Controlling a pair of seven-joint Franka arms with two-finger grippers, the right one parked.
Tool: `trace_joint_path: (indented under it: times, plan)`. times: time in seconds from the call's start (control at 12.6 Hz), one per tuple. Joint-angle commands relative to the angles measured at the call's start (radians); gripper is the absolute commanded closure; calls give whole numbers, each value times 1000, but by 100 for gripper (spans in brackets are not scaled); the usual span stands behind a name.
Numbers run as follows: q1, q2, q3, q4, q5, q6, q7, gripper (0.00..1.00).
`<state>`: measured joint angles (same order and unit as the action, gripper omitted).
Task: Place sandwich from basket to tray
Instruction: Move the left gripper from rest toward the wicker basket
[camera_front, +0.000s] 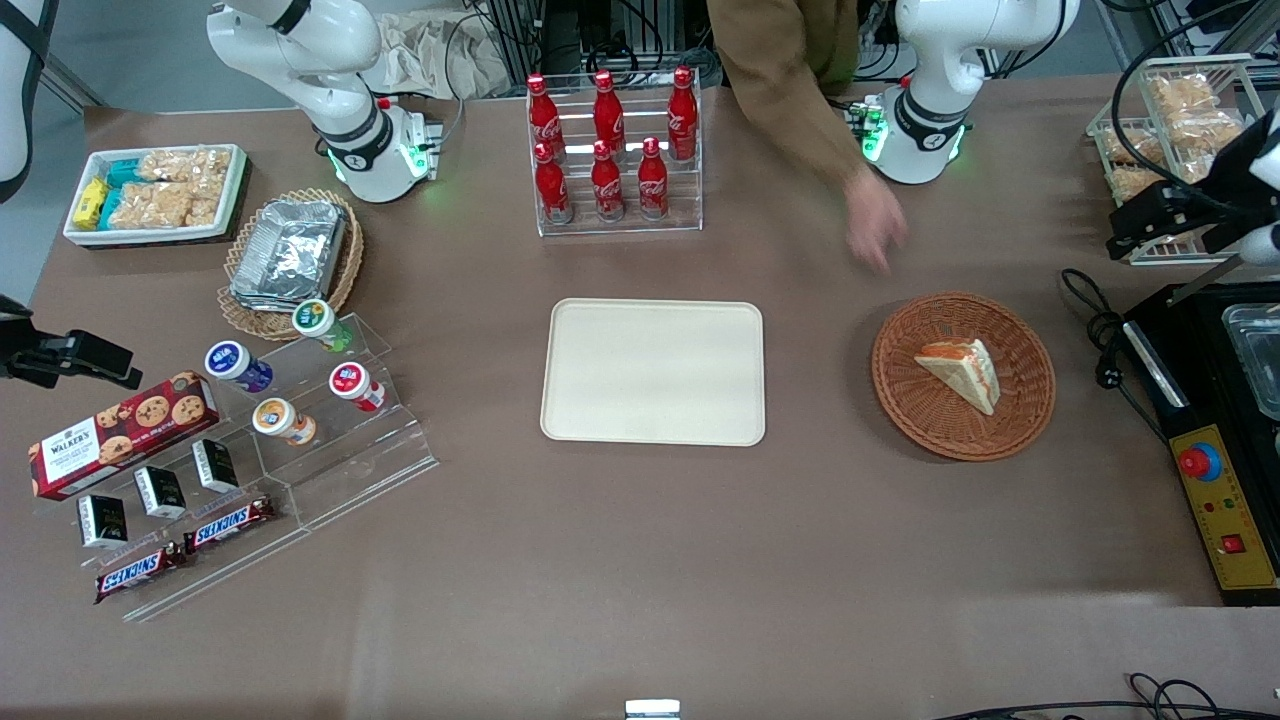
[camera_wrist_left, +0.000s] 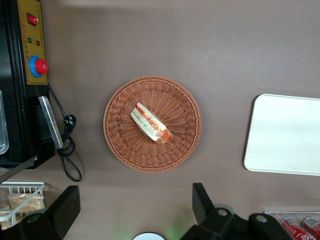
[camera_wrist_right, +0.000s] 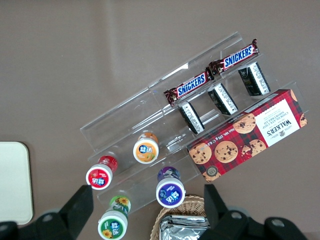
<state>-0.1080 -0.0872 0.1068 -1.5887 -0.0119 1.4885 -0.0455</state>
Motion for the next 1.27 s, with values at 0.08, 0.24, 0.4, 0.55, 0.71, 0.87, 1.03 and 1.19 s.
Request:
trace_joint_path:
  times: [0.08, 0.24, 0.4, 0.55, 0.71, 0.87, 1.03, 1.19]
  plan:
    - [4, 14, -2, 35, 0, -28, -8, 0]
    - [2, 14, -4, 20, 9, -31, -93, 0]
    - [2, 9, -4, -26, 0, -27, -322, 0]
    - [4, -8, -2, -121, 0, 30, -478, 0]
    - [2, -57, -2, -277, 10, 152, -563, 0]
    - [4, -114, -1, -454, 10, 306, -608, 0]
    - [5, -128, -1, -583, 13, 438, -652, 0]
    - [8, -118, -1, -655, 13, 537, -663, 0]
